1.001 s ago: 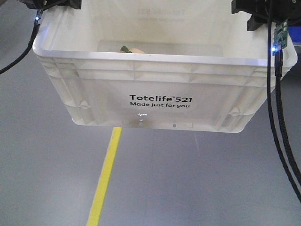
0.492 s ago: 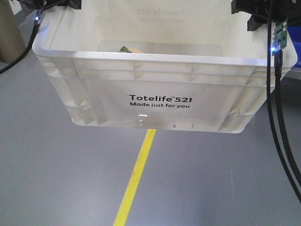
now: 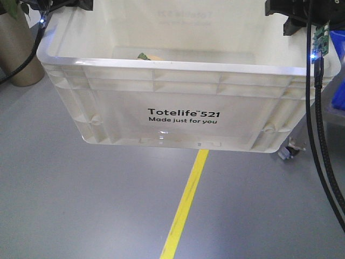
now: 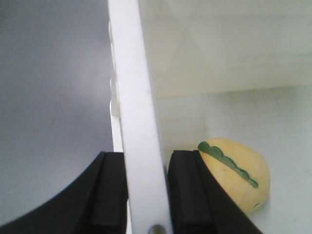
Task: Place moving items into box and shelve
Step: 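Keep holding the tote with both grippers as the base drives on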
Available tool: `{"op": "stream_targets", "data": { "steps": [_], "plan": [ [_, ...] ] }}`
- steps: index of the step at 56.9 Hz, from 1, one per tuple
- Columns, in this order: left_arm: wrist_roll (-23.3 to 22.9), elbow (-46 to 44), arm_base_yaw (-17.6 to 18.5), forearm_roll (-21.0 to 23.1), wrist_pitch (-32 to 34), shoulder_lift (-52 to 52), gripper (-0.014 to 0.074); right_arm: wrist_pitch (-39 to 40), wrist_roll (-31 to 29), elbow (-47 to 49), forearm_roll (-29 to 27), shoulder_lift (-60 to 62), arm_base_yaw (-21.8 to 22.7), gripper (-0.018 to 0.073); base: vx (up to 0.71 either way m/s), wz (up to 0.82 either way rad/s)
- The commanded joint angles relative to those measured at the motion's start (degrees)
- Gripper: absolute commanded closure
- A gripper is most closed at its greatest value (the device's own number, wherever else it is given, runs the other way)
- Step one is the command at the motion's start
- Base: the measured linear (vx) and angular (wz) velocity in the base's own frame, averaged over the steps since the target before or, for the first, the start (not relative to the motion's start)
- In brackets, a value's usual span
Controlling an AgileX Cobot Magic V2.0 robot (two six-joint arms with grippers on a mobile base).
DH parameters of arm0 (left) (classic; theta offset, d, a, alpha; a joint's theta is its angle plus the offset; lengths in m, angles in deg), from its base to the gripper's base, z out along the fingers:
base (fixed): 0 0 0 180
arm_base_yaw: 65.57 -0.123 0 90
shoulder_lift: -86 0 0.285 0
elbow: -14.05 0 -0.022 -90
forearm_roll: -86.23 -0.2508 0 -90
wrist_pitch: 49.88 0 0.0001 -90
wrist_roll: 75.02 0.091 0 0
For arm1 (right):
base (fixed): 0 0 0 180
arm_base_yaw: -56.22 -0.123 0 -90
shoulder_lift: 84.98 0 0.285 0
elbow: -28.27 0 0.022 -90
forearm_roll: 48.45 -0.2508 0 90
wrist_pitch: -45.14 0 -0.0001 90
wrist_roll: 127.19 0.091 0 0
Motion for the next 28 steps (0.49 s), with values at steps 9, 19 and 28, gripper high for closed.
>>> {"op": "stream_targets", "data": {
  "steps": [9,19,28],
  "plan": [
    [1.0,-2.2,-1.0,-5.7,7.4,-4.2,0.0597,3.8,-0.2,2.3,8.4,3.6,1.2,0.0564,0.58,0.04],
    [1.0,-2.2,-1.0,-5.7,7.4,-4.2,0.0597,3.8,-0.2,2.3,8.4,3.6,1.2,0.0564,0.60,0.02],
    [1.0,-2.2,-1.0,-5.7,7.4,-4.2,0.0597,3.8,-0.2,2.3,8.3,3.6,1.2,0.0564,0.60,-0.03]
  ]
}}
